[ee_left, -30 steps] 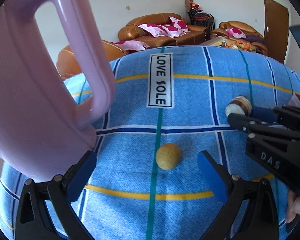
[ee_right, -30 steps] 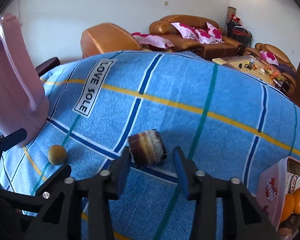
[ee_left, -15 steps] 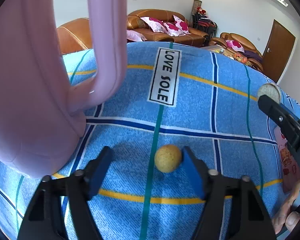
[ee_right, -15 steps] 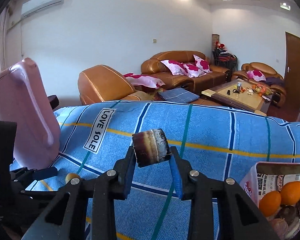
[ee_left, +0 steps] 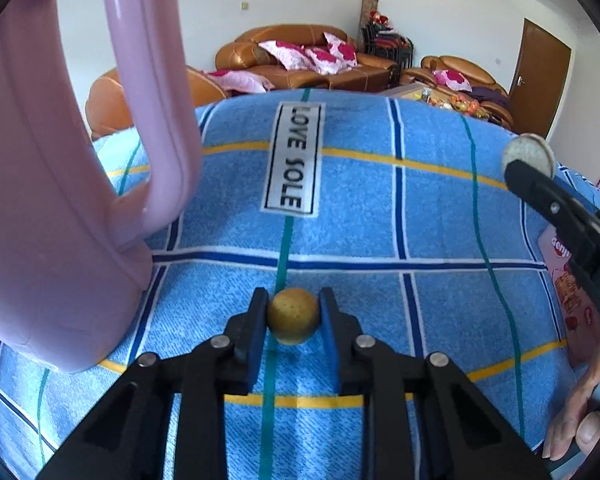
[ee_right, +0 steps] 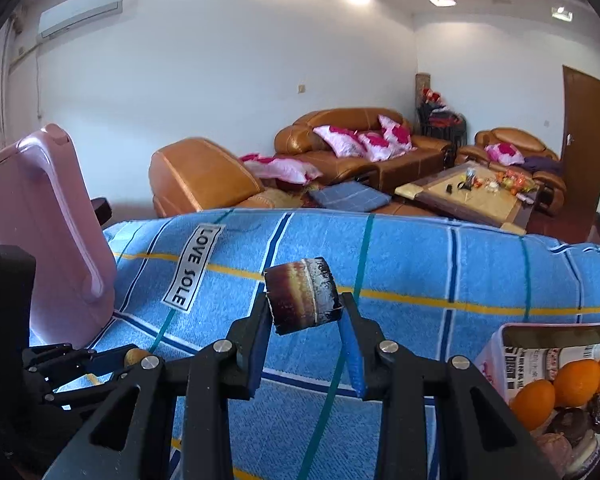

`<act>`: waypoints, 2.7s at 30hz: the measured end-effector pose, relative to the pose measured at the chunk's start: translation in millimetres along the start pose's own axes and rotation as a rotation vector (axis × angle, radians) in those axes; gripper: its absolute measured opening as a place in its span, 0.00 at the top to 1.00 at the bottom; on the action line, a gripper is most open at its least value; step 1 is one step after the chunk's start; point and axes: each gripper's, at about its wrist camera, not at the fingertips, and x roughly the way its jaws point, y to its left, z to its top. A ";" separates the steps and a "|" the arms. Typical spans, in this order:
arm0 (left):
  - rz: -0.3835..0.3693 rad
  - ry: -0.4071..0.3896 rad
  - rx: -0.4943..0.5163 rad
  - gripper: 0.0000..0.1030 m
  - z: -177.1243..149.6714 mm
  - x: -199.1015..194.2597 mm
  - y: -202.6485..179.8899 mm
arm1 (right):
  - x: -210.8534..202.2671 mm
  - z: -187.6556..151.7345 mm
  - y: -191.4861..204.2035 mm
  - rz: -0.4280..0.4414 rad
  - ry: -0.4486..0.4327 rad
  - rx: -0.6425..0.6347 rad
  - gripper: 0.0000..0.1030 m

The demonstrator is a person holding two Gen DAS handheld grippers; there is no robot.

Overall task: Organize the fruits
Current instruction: 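Close the left tool on the small yellow fruit while the right tool grasps the brown cylinder, then carry the yellow fruit and brown cylinder in both tools over the tin tray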

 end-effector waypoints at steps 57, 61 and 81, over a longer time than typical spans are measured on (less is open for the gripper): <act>0.099 -0.346 0.001 0.74 -38.4 -91.9 -57.4 | -121.3 -41.4 -55.8 -0.180 -0.186 -0.028 0.65; 0.079 -0.345 0.026 0.74 -41.0 -93.6 -77.4 | -129.9 -44.1 -74.2 -0.199 -0.182 -0.013 0.65; -0.034 -0.363 0.088 0.74 -41.1 -100.2 -174.1 | -146.9 -43.1 -159.1 -0.317 -0.162 0.025 0.65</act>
